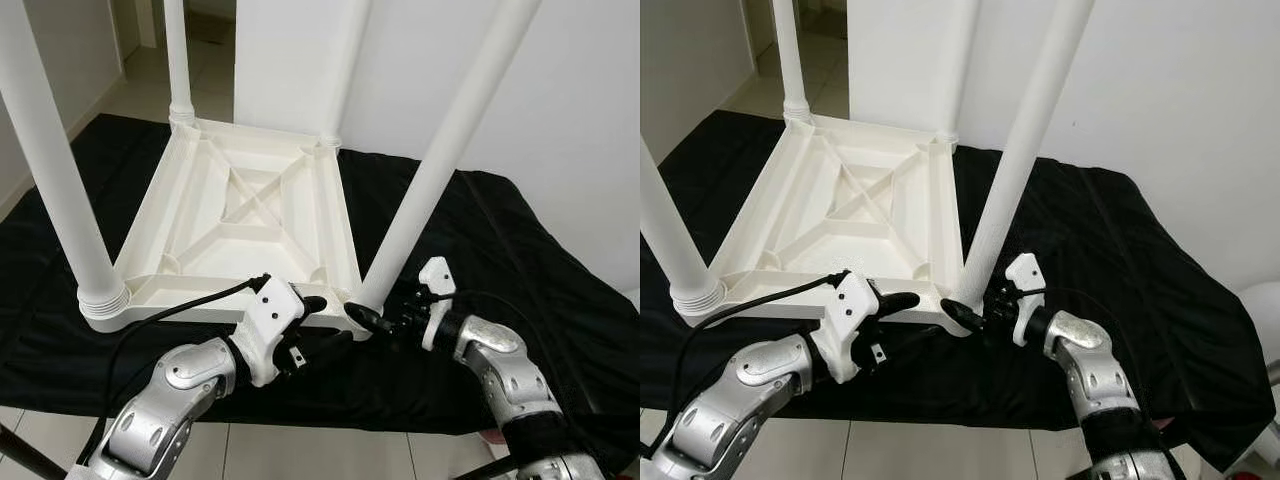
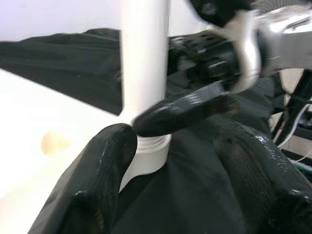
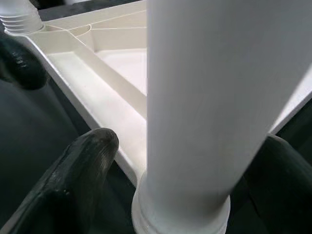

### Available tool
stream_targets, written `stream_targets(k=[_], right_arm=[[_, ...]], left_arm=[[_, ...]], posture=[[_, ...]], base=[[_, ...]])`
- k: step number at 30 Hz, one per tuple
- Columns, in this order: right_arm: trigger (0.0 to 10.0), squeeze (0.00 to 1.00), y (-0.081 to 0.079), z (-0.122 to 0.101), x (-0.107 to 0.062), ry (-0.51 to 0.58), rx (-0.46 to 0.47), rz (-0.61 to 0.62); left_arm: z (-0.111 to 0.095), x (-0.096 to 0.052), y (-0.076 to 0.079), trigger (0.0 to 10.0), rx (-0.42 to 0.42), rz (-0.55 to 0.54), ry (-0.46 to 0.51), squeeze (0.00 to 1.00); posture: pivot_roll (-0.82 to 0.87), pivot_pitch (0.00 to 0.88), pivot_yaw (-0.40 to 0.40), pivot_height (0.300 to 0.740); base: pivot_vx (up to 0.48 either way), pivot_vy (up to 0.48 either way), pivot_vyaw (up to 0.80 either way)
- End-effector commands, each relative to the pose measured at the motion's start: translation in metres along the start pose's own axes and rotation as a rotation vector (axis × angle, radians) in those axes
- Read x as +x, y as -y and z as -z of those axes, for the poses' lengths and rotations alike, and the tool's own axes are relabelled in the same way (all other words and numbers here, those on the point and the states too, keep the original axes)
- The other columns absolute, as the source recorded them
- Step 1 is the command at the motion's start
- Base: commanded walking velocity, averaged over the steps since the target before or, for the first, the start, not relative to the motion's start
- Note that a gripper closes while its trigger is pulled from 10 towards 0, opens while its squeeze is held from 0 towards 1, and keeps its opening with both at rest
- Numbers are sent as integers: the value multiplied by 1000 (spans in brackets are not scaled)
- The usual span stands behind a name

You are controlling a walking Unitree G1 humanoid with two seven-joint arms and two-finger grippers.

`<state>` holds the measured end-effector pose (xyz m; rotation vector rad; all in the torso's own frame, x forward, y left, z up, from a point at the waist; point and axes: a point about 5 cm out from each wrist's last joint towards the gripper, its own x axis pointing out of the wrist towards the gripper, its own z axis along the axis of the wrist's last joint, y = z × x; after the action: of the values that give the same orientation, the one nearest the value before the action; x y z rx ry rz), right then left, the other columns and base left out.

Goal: Building children table

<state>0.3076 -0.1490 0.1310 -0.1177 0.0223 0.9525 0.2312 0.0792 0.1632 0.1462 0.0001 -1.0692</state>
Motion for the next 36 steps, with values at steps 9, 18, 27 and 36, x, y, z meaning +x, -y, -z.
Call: stream_targets(k=[9,18,27,36], right_arm=[[8039,0,7,8,23,-41,-22,-18],[0,0,1,18,16,-47,27,-36],[10000,0,-8,24,10,-17,48,13],[10000,0,-11,18,15,-18,76,286]], left_arm=[[-5,2,7,10000,-7,78,2,0],[-6,3,5,10000,-6,82,-1,0],[-5,4,5,10000,-3,97,-9,0],[-5,6,5,10000,0,102,-13,0]], posture=[[37,0,-129,740],[28,0,-124,740],[24,0,-120,740],[22,0,-130,740]], base=[[0,0,0],[0,0,0],[0,0,0],[0,0,0]])
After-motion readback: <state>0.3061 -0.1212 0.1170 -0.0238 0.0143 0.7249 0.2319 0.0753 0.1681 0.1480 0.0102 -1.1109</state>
